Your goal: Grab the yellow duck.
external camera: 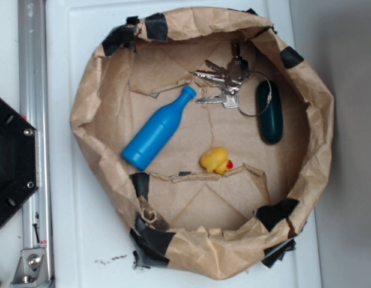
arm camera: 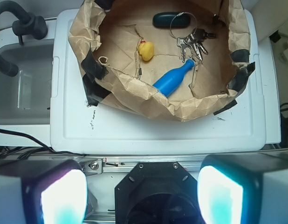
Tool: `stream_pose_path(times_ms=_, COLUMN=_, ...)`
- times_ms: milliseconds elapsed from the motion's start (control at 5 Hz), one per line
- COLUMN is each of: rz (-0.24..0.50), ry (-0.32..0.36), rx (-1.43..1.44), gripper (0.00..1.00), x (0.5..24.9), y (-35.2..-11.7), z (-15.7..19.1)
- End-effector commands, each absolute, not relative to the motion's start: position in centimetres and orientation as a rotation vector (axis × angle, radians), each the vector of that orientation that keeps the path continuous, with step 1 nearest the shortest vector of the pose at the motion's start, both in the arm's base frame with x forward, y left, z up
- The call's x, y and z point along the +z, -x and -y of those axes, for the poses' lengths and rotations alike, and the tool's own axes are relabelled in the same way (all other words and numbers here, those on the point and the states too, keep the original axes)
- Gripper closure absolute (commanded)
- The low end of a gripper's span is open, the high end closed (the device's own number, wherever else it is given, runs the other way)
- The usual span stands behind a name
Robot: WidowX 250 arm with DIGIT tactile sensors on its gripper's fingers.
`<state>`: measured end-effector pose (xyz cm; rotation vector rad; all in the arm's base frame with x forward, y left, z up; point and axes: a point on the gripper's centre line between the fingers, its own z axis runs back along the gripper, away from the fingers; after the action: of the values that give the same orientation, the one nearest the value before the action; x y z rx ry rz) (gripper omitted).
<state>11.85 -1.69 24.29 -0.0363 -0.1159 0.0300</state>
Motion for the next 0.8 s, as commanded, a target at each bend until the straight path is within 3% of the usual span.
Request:
stream_pose_path(times_ms=0, rz=0.116, ry=0.036, rx=0.03, gripper=0.0, x=24.3, y=-11.9, z=1.7)
stream_pose_path(times_ms=200, rz=-0.094, ry=-0.195, rx=0.115, gripper=0.0, x=20.2, y=-14.6, z=-1.4)
stream_pose_path(times_ms=400, rz=-0.111, ry=-0.11, rx=0.361, gripper=0.0, x=18.4, y=-16.2, z=-2.5)
stream_pose_path(times_ms=600, rz=0.031, ry=-0.051, rx=0.5, gripper=0.0, x=16.7, y=-19.1, z=-2.8)
